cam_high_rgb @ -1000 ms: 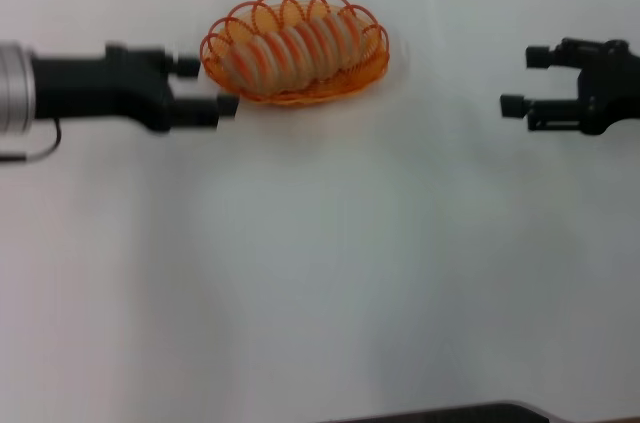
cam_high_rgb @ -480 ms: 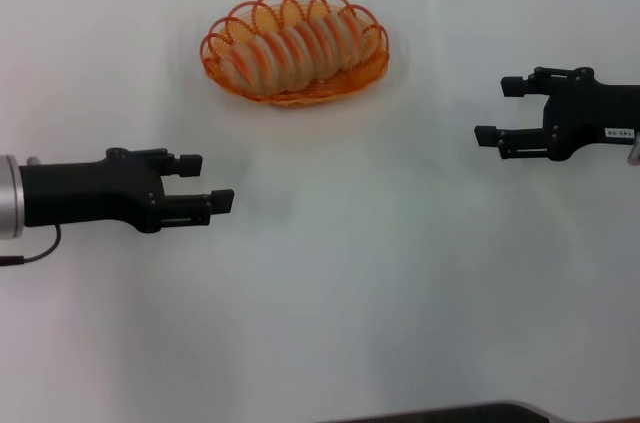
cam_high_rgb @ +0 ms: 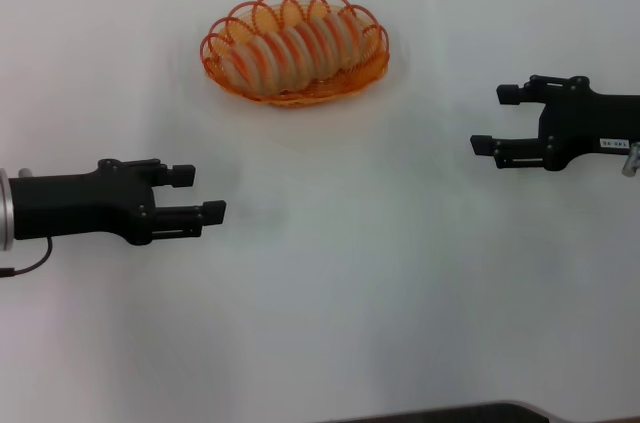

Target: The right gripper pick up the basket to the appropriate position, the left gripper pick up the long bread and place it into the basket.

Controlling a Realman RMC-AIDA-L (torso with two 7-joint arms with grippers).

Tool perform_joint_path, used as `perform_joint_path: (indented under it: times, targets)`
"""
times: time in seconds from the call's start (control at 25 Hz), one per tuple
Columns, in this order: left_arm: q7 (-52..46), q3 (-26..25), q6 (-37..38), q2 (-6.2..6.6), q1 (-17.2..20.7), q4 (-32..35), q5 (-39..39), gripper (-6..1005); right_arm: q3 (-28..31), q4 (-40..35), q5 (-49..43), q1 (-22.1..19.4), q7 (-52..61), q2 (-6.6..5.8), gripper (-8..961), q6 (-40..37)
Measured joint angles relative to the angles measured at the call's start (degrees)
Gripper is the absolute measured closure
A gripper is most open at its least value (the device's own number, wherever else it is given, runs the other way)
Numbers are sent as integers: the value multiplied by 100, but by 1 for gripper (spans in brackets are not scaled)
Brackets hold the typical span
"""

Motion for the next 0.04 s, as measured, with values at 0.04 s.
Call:
perform_joint_path:
  times: [0.04]
  targets:
    - [19,-1,8,2,1,-14,1,243,0,0,0,-3,-4,2,105,7]
